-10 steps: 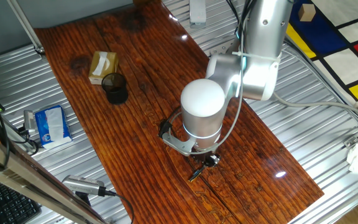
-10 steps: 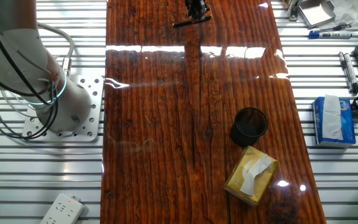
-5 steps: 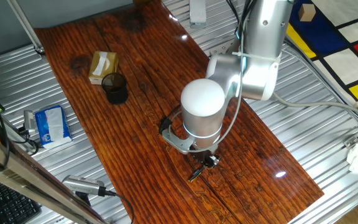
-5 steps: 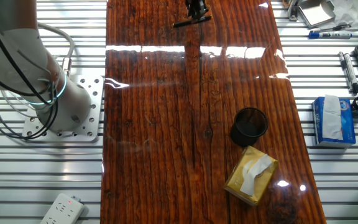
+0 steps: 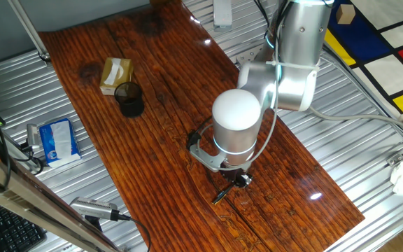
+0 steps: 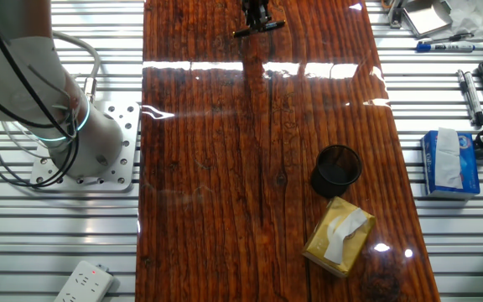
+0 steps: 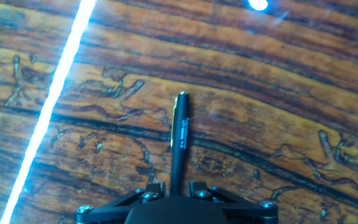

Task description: Put the pen into the pen holder

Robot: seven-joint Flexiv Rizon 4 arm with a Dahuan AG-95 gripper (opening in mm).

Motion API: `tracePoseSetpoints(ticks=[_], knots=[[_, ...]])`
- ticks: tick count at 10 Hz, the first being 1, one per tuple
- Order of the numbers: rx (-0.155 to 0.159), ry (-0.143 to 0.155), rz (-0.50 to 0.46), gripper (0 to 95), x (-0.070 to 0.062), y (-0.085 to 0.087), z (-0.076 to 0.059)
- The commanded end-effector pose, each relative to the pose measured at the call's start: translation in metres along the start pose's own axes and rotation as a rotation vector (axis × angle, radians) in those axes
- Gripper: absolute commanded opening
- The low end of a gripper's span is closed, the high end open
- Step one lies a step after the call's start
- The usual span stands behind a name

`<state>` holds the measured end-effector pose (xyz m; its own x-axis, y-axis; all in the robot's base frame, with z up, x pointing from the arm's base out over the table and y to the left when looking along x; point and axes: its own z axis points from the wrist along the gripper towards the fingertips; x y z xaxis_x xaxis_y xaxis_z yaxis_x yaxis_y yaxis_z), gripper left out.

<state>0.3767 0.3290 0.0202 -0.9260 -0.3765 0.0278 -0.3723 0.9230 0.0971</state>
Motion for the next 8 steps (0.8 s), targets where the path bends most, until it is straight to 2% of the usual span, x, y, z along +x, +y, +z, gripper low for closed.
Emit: tracePoseSetpoints(ticks=[1, 5, 6, 8], knots=[[0.004, -0.006, -0.004, 19.0, 0.0008, -0.0009, 0.0035], [0.01, -0.013, -0.01, 19.0, 0.0015, -0.0018, 0.0096], [0.011, -0.015, -0.008, 0.0, 0.0015, -0.0018, 0.0102], [0.012, -0.016, -0.012, 0.0, 0.0015, -0.0018, 0.0103]])
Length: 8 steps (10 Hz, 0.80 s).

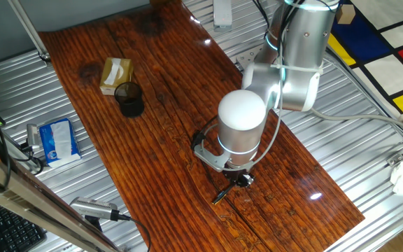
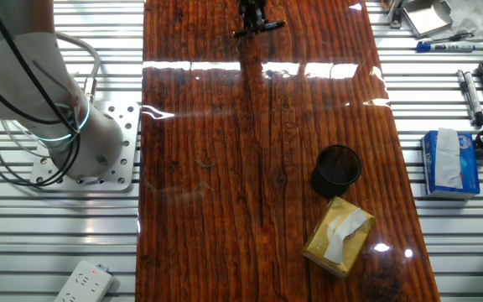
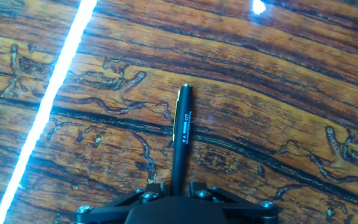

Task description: Put the pen into the pen holder

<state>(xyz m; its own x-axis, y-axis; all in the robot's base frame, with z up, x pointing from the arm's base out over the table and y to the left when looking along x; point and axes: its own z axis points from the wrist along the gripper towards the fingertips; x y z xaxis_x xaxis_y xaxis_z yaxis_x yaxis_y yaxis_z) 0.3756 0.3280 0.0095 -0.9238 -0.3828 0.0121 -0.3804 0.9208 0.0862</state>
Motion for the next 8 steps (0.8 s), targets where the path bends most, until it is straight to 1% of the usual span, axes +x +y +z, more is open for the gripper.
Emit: tracePoseSetpoints(ticks=[1, 5, 8], knots=[[0.002, -0.001, -0.006, 0.0, 0.0, 0.0, 0.0], [0.007, 0.003, -0.023, 0.0, 0.0, -0.002, -0.002], [0.004, 0.008, -0.055, 0.0, -0.003, -0.014, -0.012]])
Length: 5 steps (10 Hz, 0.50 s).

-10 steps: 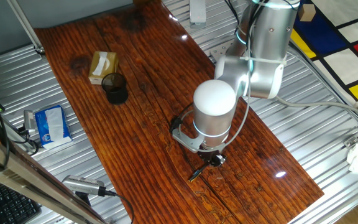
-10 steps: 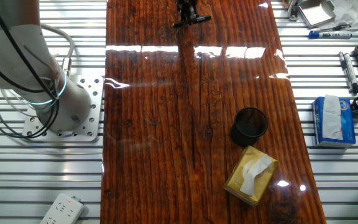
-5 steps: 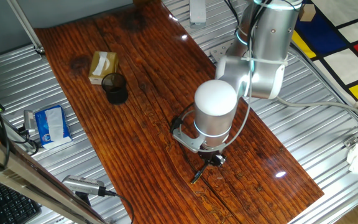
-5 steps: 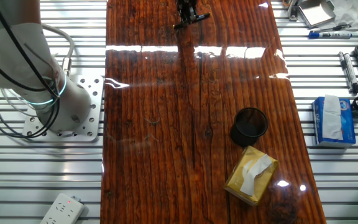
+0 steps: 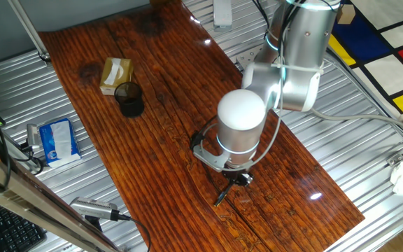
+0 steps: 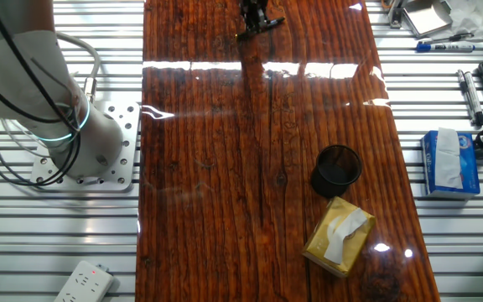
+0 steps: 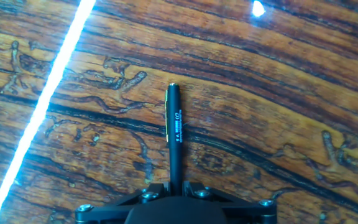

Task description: Put the pen into the pen holder

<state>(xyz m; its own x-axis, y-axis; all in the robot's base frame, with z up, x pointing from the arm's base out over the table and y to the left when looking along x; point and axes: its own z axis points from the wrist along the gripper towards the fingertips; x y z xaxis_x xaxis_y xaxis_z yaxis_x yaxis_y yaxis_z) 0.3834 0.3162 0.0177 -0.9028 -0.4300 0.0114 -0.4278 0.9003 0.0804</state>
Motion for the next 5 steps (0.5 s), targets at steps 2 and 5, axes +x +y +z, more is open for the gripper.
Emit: tracePoseSetpoints(ticks=[2, 5], knots=[[-0.005, 0.008, -0.018, 0.0, -0.003, -0.011, -0.01], [-0.012, 0.016, -0.041, 0.0, -0.008, -0.029, -0.025]])
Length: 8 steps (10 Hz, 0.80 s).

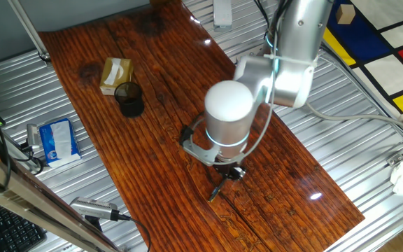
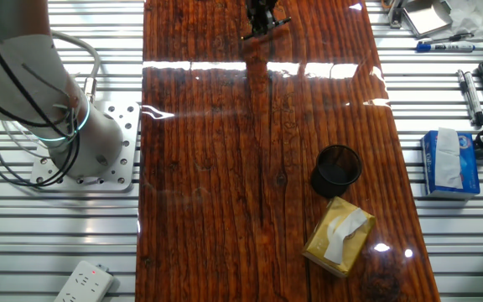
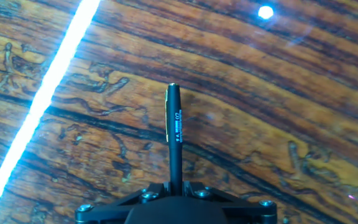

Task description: Put the pen into the pen holder

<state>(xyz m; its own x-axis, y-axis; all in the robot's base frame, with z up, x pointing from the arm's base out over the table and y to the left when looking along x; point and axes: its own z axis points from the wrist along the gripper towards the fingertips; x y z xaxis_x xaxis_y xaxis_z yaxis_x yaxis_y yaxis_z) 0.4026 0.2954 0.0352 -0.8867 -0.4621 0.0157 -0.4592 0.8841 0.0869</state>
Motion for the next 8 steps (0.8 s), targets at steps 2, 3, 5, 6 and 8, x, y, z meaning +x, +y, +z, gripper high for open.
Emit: tracePoseSetpoints(ticks=[2, 3, 5, 6, 8], knots=[[-0.01, 0.013, -0.031, 0.0, -0.003, -0.018, -0.02], [-0.013, 0.017, -0.043, 0.0, -0.004, -0.024, -0.027], [-0.025, 0.033, -0.068, 0.0, -0.004, -0.037, -0.041], [-0.03, 0.039, -0.074, 0.0, -0.003, -0.042, -0.048], [-0.037, 0.046, -0.078, 0.0, 0.0, -0.052, -0.06]])
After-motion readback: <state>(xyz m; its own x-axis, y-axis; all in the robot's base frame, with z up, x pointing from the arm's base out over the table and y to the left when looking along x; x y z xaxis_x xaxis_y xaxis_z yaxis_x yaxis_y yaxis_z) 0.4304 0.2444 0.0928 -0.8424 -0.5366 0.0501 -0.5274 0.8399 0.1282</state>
